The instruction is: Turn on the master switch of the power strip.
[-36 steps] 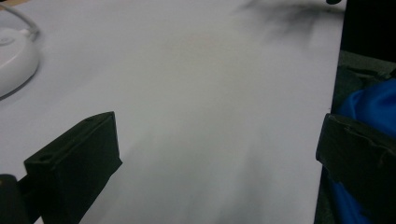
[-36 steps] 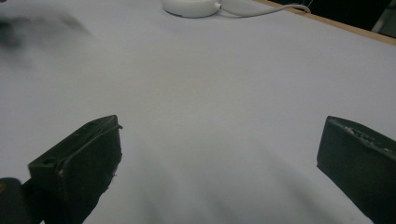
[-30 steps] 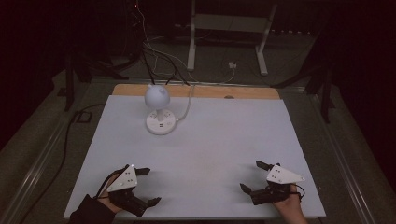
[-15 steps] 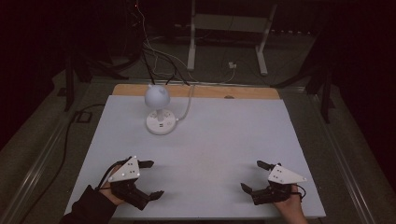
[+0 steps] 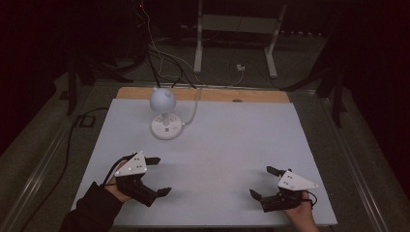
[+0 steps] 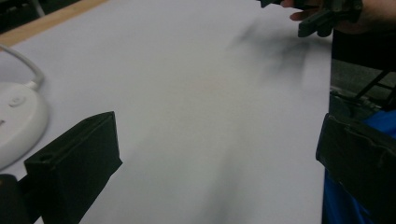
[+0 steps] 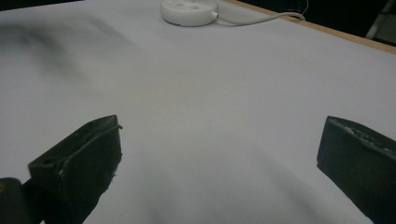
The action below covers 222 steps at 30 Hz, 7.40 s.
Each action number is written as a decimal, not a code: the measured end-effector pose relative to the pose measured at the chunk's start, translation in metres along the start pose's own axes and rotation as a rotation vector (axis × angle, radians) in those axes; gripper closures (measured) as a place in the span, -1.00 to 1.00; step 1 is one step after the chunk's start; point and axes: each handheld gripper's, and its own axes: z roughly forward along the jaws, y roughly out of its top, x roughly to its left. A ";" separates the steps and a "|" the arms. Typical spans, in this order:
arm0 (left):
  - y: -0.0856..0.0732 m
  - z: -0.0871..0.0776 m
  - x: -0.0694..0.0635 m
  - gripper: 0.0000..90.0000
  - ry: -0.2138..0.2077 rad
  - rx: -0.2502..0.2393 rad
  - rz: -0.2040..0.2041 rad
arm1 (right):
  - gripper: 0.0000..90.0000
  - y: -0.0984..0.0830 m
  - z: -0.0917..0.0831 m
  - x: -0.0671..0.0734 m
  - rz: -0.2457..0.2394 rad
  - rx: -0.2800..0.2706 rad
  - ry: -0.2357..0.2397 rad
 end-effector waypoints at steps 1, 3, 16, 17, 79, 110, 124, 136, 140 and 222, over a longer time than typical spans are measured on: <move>0.002 0.000 0.001 -1.00 0.001 0.002 -0.001 | -1.00 0.000 0.000 0.000 0.000 0.000 0.000; 0.004 0.000 0.003 -1.00 0.000 -0.007 -0.009 | -1.00 0.000 0.000 0.000 0.000 0.000 0.001; 0.011 0.007 0.014 -1.00 0.058 0.002 -0.029 | -1.00 0.000 -0.001 0.000 0.002 -0.001 0.001; 0.011 0.008 0.015 -1.00 0.059 0.002 -0.031 | -1.00 0.000 -0.001 0.000 0.001 0.000 0.000; 0.028 0.099 0.083 -0.98 0.397 -0.046 -0.326 | -1.00 -0.001 0.000 -0.003 0.022 -0.004 0.017; 0.026 0.119 0.109 0.46 0.597 -0.029 -0.343 | -1.00 -0.002 -0.001 -0.003 0.026 -0.010 0.030; 0.019 0.129 0.117 1.00 0.640 0.025 -0.306 | -1.00 -0.002 -0.001 -0.003 0.032 -0.007 0.036; 0.013 0.138 0.119 1.00 0.670 0.065 -0.250 | -1.00 -0.002 -0.001 -0.003 0.033 -0.007 0.036; 0.008 0.144 0.121 1.00 0.674 0.079 -0.239 | -1.00 -0.003 -0.001 -0.003 0.033 -0.007 0.037; 0.037 0.113 0.107 0.69 0.529 0.070 -0.278 | -1.00 -0.002 -0.002 -0.003 0.034 -0.009 0.041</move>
